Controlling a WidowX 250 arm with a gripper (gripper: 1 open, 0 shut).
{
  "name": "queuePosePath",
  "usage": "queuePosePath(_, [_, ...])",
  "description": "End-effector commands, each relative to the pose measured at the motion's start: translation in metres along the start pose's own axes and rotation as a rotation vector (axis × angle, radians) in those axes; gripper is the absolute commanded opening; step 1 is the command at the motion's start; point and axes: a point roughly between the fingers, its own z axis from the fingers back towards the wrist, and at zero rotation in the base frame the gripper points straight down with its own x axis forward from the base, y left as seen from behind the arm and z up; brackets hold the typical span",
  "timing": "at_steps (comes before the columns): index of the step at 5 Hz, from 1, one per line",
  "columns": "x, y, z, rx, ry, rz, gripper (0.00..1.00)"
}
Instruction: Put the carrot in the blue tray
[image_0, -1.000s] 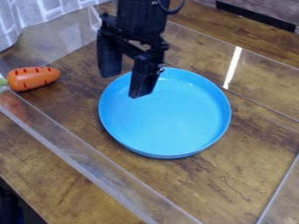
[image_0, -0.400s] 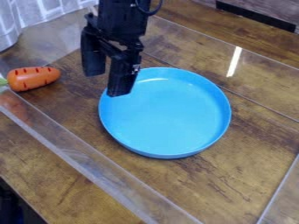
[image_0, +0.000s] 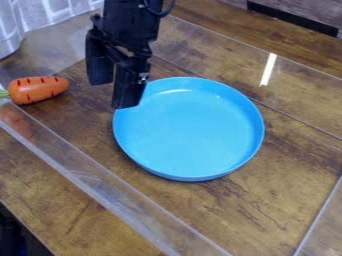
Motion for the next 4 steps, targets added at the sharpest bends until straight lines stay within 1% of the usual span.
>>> queuePosePath(1, [-0.004,0.010,0.007,0.017,-0.032,-0.002,1.00])
queuePosePath(4, [-0.003,0.019,-0.004,0.026,-0.029,-0.036,1.00])
